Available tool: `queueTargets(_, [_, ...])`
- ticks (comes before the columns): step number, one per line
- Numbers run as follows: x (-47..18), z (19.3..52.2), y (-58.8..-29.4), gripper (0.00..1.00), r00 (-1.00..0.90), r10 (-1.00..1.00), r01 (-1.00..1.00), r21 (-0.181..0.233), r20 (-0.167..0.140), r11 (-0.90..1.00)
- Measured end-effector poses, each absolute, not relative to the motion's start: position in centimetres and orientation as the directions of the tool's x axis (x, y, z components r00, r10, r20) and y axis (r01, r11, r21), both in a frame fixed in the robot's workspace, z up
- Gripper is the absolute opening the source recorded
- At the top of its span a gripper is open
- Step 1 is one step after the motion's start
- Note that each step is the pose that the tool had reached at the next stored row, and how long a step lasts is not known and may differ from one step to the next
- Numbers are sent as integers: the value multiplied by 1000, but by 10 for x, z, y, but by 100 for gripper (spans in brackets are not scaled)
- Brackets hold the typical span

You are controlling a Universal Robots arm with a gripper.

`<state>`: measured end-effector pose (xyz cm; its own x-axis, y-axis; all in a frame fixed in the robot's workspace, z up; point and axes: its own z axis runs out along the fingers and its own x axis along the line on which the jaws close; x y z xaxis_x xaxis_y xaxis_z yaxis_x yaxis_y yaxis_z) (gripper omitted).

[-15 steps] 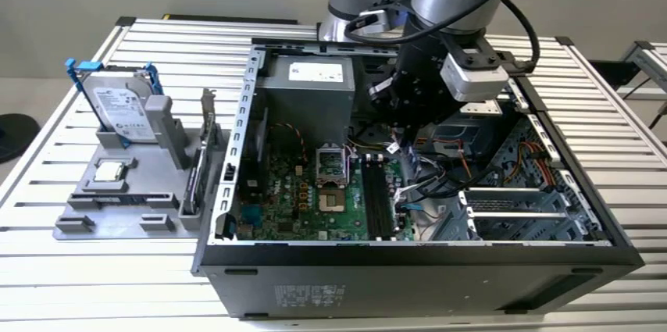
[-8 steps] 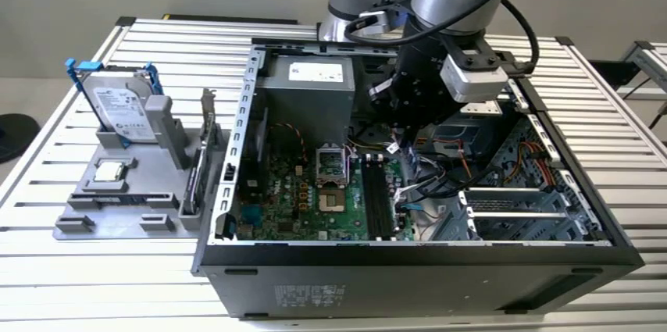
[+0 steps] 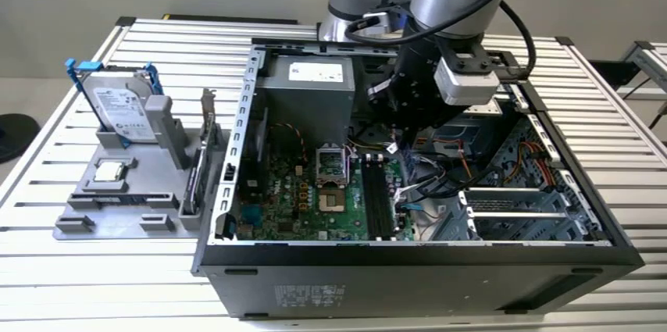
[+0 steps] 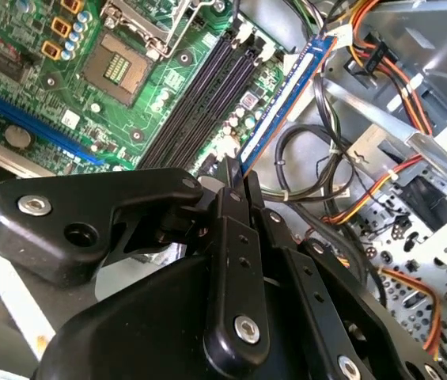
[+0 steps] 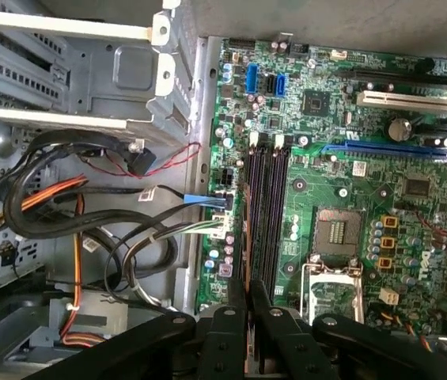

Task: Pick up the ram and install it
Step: 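Insert the ram into the slot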

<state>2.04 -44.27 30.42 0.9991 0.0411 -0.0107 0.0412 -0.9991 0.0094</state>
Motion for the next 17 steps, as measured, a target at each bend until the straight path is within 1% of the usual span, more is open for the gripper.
queueTargets(6, [20, 301, -443, 0, 1000, 4, 4, 9, -10, -1000])
queueTargets(17, [18, 296, -445, 0, 1000, -6, -6, 10, -9, -1000])
